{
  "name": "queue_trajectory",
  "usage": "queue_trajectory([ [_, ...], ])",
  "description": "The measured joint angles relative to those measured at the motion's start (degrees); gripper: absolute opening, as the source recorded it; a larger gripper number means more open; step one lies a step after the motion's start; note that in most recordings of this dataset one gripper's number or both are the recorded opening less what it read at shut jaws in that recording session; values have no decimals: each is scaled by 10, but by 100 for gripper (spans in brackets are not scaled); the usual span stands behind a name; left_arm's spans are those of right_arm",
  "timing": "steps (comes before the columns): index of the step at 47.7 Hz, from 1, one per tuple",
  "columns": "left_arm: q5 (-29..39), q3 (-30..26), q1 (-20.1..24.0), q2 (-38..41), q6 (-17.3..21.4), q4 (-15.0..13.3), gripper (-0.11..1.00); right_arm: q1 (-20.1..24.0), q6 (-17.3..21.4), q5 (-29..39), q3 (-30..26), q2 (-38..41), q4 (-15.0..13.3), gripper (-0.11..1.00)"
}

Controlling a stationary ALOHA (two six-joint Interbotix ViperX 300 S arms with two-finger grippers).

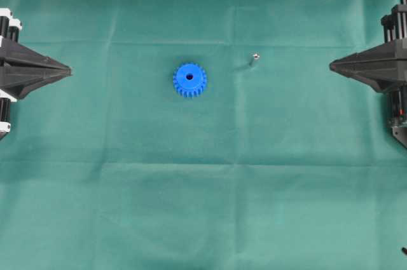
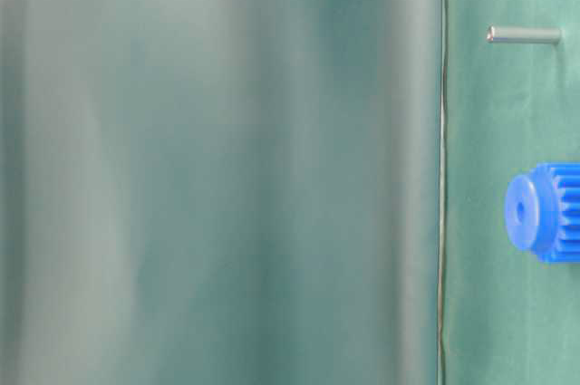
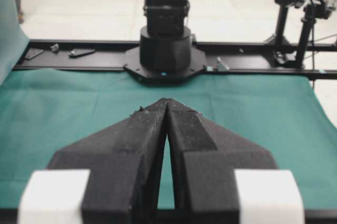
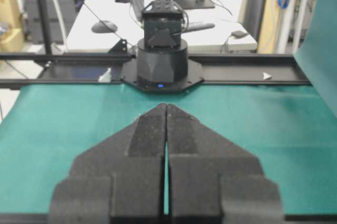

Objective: Insert the shaft placed at a random location into the center hole of the small gear at another random location.
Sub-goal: 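Move the right gripper left over the small silver shaft, fingers open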

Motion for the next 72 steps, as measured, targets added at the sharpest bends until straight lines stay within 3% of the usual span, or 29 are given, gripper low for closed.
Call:
queue_trajectory([
  [22, 35, -4, 0, -3, 2, 6, 0, -49, 1, 1, 0, 67, 1, 3],
  [27, 34, -4, 0, -3, 3, 7, 0, -65, 0, -5, 2, 101, 1, 22],
  [36, 35, -4, 0, -2, 3, 7, 0, -94, 0, -64, 11, 200, 0, 79],
  [39, 35, -4, 0, -3, 3, 7, 0, -102, -1, -98, 16, 239, 1, 90],
  [58, 35, -4, 0, -2, 3, 7, 0, -135, -1, -250, 3, 483, 18, 88],
  [72, 36, -4, 0, -2, 3, 7, 0, -136, 0, -274, -36, 590, 29, 88],
])
